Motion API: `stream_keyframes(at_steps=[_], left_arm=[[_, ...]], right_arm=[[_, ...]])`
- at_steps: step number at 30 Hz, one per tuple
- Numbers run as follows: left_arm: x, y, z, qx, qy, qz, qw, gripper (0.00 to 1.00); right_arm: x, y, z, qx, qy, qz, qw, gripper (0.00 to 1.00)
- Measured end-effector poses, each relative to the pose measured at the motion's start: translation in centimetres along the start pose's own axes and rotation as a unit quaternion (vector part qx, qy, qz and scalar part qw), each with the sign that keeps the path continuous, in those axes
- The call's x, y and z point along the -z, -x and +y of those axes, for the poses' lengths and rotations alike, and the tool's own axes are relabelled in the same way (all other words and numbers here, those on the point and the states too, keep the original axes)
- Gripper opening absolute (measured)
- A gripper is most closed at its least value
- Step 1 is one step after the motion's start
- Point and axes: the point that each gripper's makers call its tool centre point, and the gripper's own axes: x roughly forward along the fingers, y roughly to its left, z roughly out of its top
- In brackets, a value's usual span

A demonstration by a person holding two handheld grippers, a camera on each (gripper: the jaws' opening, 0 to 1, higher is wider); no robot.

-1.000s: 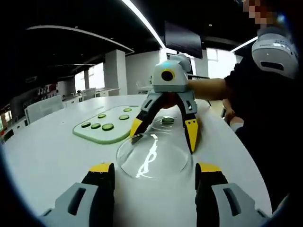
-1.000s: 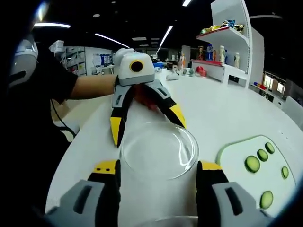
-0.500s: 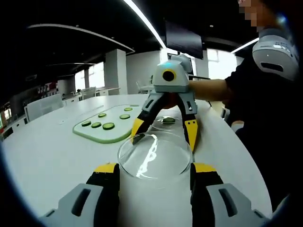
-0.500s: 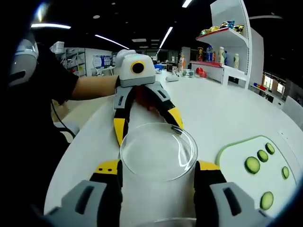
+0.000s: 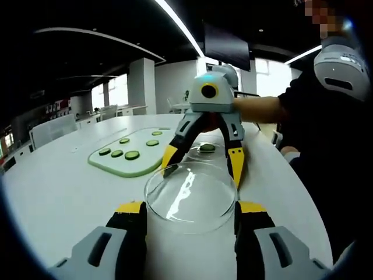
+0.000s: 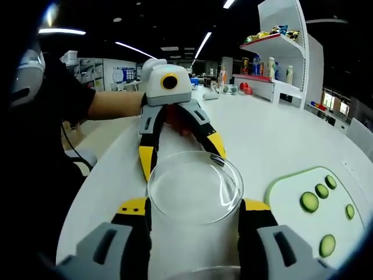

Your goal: Open the petri dish lid, add cucumber slices into the petri dish, and close the lid

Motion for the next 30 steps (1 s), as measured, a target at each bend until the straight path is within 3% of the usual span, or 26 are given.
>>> stream_keyframes(at_steps=[20,30], left_arm=[[-3.0,-0.5,-0.2,0.001,-0.017,-0.011,0.9998,0.60],[-4.4,-2.1,-0.5,0.005,-0.028,-0.018,0.9994,0.60]], right_arm=[[-1.2,2.6,-0.3,0.017,0.002,-0.011,0.9998,0.55],[-1.1,4.8,-0.6,0.033,0.007,-0.008,0.9994,0.55]])
